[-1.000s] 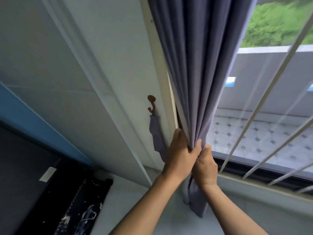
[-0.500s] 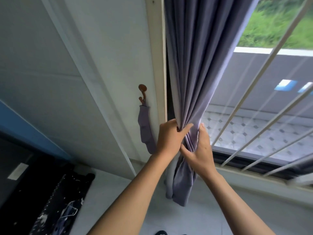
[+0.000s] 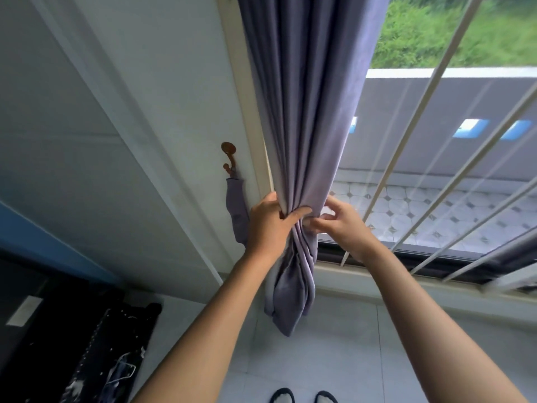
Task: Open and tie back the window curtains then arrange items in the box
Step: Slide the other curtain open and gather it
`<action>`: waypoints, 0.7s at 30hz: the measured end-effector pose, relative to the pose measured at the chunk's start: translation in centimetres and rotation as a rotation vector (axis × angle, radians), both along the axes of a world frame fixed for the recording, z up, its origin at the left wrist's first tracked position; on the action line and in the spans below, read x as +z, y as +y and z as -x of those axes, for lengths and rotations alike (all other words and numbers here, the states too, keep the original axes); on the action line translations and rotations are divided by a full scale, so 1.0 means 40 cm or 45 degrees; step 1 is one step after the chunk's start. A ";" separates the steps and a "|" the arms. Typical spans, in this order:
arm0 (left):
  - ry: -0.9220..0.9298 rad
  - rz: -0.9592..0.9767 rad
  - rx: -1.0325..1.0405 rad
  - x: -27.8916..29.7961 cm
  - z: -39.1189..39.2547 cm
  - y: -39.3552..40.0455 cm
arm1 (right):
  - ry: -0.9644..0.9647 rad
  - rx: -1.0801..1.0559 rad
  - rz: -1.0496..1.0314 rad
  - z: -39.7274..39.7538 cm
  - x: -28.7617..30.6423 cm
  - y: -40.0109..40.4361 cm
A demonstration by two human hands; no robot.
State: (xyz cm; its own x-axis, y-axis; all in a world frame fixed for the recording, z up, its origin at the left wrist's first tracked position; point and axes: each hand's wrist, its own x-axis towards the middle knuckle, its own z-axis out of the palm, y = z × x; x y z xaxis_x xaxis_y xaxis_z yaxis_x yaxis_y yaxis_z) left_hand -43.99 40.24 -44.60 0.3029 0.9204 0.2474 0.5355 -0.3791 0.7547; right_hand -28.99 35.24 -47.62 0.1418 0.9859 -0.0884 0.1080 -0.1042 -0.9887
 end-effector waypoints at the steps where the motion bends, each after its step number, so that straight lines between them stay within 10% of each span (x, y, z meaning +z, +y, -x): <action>1: -0.003 -0.004 0.020 -0.002 -0.002 0.001 | 0.014 0.011 0.016 0.005 -0.002 0.002; 21: -0.105 -0.031 0.241 -0.014 -0.027 -0.060 | -0.295 -0.486 -0.100 0.149 -0.045 -0.021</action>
